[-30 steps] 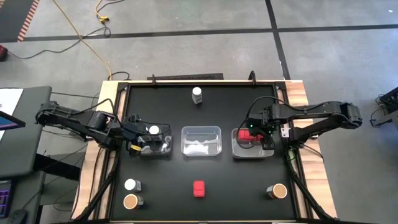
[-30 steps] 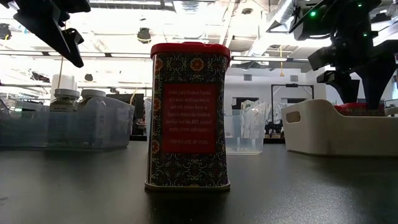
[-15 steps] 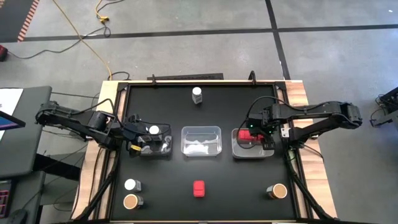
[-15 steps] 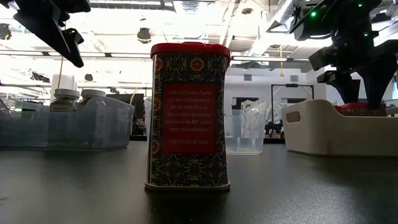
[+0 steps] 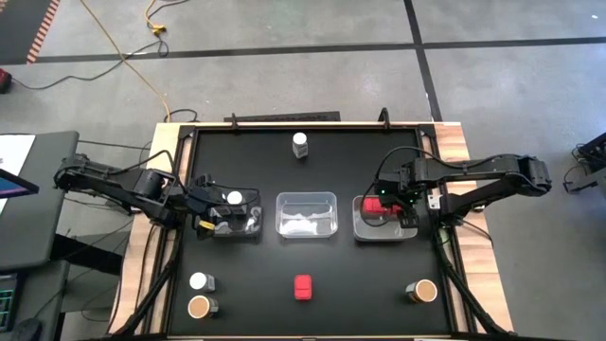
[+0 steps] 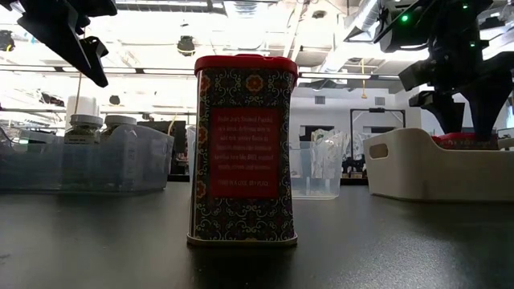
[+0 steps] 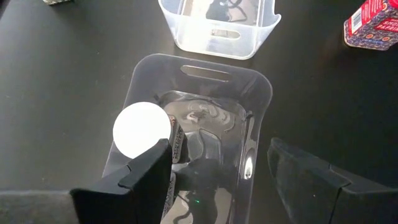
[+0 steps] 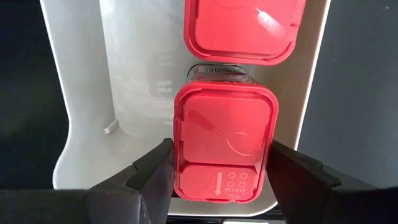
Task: Sort spices by type
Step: Put the left red seasoning can into the white bin, then put the left gold seasoning bottle into the transparent bin
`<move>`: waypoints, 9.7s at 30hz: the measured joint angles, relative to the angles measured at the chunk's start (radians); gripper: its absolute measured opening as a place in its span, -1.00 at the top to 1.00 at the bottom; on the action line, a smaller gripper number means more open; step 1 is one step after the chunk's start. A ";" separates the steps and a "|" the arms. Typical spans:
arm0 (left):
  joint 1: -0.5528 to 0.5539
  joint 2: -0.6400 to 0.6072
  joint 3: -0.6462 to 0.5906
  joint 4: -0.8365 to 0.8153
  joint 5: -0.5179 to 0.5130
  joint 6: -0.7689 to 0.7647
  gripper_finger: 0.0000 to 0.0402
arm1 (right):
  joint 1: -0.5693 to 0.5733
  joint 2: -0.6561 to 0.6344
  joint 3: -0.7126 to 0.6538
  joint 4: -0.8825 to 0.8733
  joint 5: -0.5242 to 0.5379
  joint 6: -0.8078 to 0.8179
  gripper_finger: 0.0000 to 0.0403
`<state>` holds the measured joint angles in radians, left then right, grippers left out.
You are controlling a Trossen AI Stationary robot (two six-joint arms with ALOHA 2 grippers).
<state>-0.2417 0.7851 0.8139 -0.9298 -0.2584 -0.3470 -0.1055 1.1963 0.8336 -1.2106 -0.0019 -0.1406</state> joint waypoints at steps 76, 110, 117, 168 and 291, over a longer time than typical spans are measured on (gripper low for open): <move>0.000 0.000 0.000 0.000 -0.003 0.012 -0.25 | -0.032 0.000 0.082 -0.037 0.001 0.040 -0.70; 0.000 0.000 0.000 0.000 -0.013 0.029 -0.25 | 0.237 -0.029 0.074 0.044 -0.101 0.313 -0.70; 0.000 0.000 0.000 -0.001 -0.014 0.031 -0.25 | 0.236 -0.010 0.074 0.034 -0.129 0.343 -0.70; 0.000 0.000 0.000 -0.004 -0.014 0.067 -0.25 | 0.345 -0.092 -0.059 0.153 -0.002 0.491 -0.70; -0.005 0.002 0.006 0.066 -0.035 0.026 -0.25 | 0.401 0.265 0.134 0.890 0.079 1.011 -0.68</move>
<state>-0.2464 0.7870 0.8197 -0.8643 -0.2930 -0.3210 0.2957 1.4613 0.9680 -0.3206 0.0769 0.8709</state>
